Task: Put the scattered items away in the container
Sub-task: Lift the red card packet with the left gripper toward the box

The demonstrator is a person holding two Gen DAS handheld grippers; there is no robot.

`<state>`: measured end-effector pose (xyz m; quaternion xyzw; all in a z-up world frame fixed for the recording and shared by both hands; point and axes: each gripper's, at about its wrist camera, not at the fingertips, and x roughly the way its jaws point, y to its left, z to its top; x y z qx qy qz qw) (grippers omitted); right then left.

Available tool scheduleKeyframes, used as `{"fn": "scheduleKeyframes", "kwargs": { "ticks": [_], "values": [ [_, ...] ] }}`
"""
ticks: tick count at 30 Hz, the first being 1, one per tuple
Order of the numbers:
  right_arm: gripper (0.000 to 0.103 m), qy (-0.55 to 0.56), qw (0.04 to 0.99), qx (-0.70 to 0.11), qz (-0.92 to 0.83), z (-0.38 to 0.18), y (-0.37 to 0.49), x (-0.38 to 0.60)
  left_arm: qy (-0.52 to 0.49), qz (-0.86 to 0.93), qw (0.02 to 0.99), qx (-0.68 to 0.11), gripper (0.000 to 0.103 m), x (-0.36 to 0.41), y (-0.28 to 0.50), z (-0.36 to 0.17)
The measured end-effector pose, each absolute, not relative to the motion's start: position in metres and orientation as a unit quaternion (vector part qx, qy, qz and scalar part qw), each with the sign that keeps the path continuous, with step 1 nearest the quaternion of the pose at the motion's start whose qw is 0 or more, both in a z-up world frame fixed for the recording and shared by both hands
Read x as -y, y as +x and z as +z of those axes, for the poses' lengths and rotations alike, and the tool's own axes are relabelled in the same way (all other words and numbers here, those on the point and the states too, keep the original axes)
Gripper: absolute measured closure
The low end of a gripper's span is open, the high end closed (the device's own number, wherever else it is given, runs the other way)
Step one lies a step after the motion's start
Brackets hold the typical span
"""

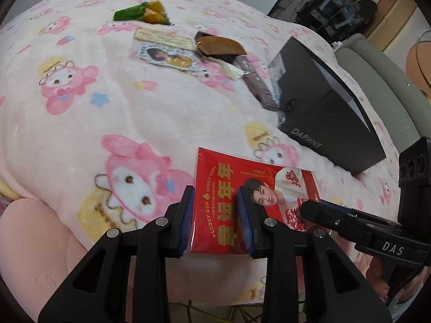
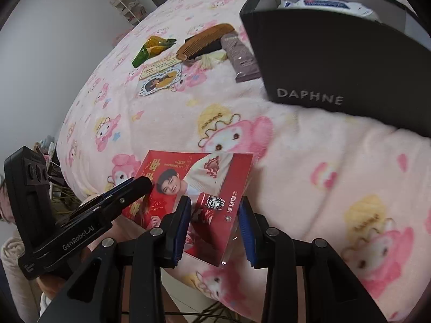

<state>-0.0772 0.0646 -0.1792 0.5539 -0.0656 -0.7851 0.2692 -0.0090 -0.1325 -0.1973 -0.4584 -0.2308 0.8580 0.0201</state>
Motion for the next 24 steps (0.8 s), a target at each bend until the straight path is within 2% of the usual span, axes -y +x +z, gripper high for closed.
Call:
{"fn": "scheduleKeyframes", "kwargs": {
  "ticks": [24],
  "values": [
    [0.071,0.473,0.244,0.091,-0.842,-0.093,-0.049,-0.142,-0.413,0.888,0.094,0.182,0.071,0.06,-0.005,-0.105]
  ]
}}
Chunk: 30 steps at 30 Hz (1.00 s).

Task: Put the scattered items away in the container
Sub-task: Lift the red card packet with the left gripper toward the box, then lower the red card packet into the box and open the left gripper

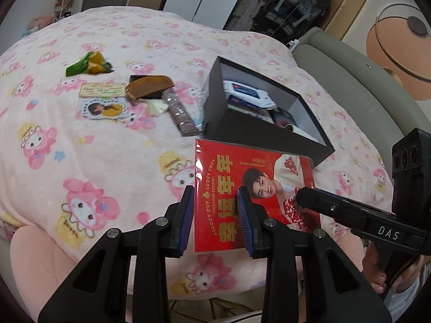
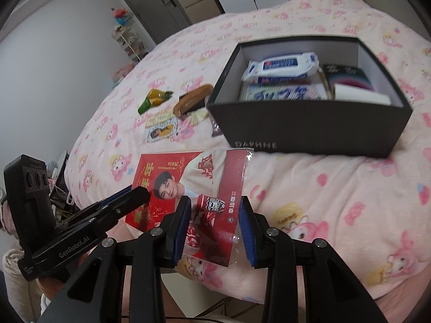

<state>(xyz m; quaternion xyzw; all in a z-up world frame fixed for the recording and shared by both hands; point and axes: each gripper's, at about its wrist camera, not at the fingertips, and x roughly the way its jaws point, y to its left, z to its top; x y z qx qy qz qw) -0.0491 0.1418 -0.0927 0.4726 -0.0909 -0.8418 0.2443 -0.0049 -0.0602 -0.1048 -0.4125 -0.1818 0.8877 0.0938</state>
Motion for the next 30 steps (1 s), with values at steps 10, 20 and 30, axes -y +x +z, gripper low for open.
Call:
{"fn": "scheduleKeyframes", "kwargs": {
  "ticks": [10,20,30],
  "values": [
    [0.07,0.449,0.223,0.097,-0.86,-0.069,-0.046,-0.182,-0.397,0.895,0.123,0.159,0.072,0.019,-0.013,-0.072],
    [0.07,0.411,0.2,0.109,-0.883,-0.038,-0.057,-0.226,-0.382,0.898,0.162,0.144,0.072,-0.023,-0.04,-0.045],
    [0.07,0.393,0.192,0.106,-0.893,-0.02,-0.095,-0.261,-0.365,0.905,0.183,0.119,0.072,-0.056,-0.087,-0.027]
  ]
}}
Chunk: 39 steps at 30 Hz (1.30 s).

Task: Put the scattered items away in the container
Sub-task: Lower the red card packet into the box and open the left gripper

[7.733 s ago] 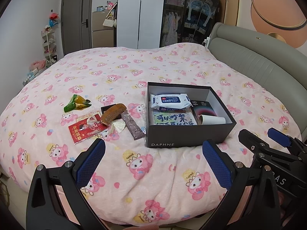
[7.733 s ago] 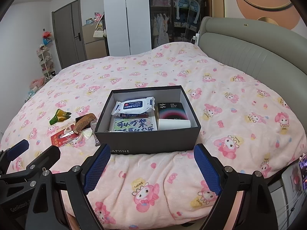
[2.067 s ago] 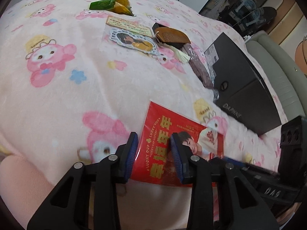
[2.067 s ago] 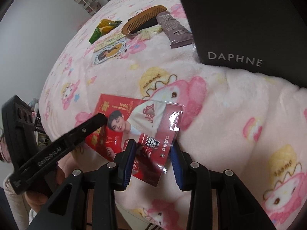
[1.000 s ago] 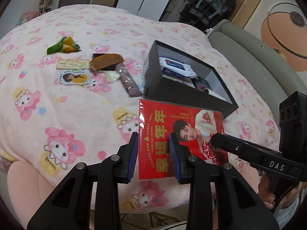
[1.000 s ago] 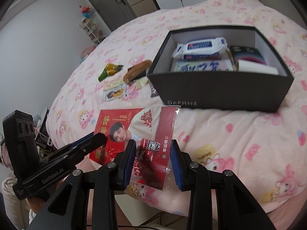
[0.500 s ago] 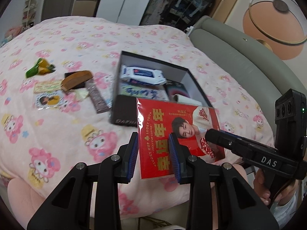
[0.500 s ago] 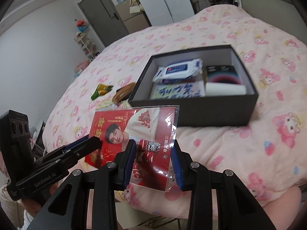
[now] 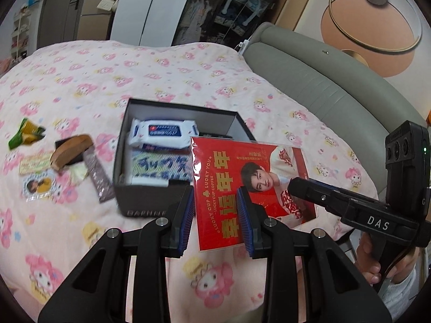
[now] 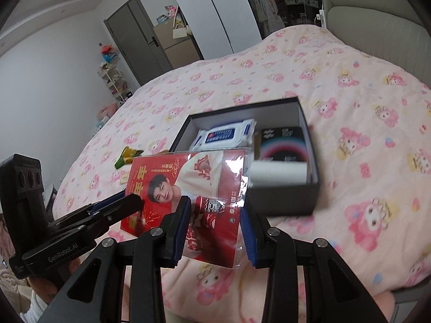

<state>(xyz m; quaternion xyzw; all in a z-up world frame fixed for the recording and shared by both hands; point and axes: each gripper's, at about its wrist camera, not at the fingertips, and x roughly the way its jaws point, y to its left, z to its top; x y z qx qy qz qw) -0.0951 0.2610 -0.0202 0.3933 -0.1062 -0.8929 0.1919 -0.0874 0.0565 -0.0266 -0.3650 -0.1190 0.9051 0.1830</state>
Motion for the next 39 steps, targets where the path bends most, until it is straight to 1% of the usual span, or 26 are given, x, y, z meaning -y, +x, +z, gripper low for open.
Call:
{"fn": "scheduleKeyframes", "kwargs": {
  "ticks": [9,15,23,32,39],
  "values": [
    [0.07,0.4,0.193,0.098,-0.891,-0.028,-0.151,-0.265,-0.364,0.909,0.17,0.113,0.072,-0.061,-0.148,-0.031],
    [0.07,0.417,0.197,0.082,-0.883,-0.049,-0.194,-0.247,-0.404,0.892,0.147,0.137,0.072,-0.046,-0.189,-0.062],
    [0.07,0.446,0.191,0.077,-0.871,-0.086,-0.221,-0.234,-0.439,0.879,0.126,0.138,0.072,-0.04,-0.214,-0.099],
    [0.07,0.485,0.179,0.054,-0.854,-0.114,-0.241,-0.224,-0.507,0.849,0.103,0.103,0.071,-0.048,-0.24,-0.123],
    [0.07,0.501,0.169,0.032,-0.848,-0.115,-0.253,-0.214,-0.542,0.83,0.09,0.1,0.071,-0.046,-0.252,-0.133]
  ]
}}
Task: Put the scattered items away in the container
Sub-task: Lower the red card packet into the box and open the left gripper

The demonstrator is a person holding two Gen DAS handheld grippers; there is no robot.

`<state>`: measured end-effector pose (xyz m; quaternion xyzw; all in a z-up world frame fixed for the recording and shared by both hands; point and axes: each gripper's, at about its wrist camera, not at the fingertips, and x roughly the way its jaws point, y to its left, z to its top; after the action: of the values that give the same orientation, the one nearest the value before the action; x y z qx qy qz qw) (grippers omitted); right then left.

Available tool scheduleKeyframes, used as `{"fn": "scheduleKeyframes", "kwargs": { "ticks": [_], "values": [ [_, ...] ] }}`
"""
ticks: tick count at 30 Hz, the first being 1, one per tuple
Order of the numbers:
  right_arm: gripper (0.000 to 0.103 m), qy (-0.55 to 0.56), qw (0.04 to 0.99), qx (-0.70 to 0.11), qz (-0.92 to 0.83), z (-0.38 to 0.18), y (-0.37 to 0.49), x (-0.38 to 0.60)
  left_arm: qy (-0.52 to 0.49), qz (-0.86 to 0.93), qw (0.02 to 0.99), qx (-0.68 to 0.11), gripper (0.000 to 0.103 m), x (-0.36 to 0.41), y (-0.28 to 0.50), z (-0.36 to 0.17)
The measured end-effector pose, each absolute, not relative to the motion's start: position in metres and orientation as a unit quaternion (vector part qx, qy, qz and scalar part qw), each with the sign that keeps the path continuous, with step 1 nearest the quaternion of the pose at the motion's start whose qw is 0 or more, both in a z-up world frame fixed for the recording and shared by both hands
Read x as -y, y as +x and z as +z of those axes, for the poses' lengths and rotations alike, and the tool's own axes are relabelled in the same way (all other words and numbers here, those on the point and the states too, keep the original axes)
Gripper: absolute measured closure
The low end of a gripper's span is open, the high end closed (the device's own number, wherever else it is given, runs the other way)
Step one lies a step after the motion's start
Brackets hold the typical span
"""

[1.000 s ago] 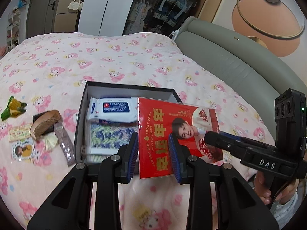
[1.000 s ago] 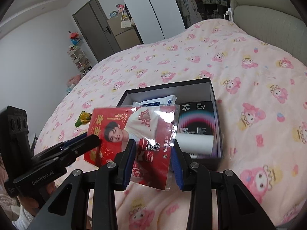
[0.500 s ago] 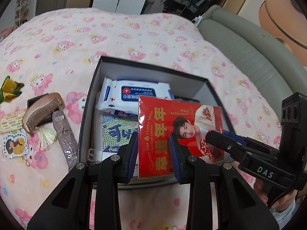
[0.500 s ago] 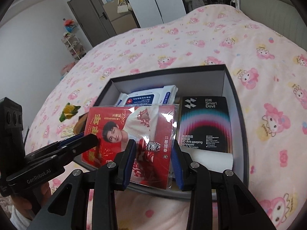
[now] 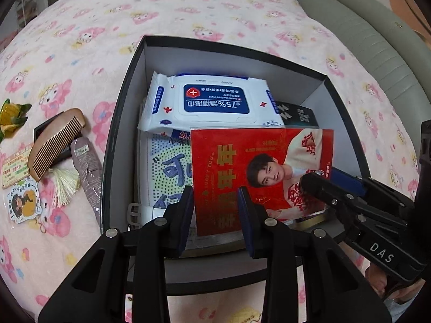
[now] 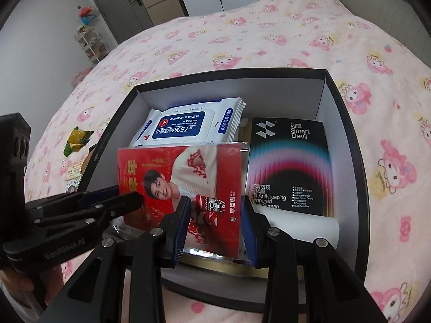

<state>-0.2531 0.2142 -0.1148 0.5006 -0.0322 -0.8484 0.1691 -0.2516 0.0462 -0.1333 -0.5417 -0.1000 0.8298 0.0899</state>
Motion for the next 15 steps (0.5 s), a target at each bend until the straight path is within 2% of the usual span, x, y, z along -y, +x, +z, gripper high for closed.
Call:
{"fn": "scheduleKeyframes", "kwargs": {
  "ticks": [11,15],
  "values": [
    [0.069,0.51,0.197,0.006,-0.837,-0.113,-0.251,-0.199,-0.557,0.824,0.056,0.086,0.07,-0.039,-0.247,-0.125],
    [0.069,0.496,0.176,-0.003,-0.85,-0.111,-0.25,-0.204,-0.557,0.824,0.053,0.088,0.07,-0.034,-0.248,-0.126]
  ]
}}
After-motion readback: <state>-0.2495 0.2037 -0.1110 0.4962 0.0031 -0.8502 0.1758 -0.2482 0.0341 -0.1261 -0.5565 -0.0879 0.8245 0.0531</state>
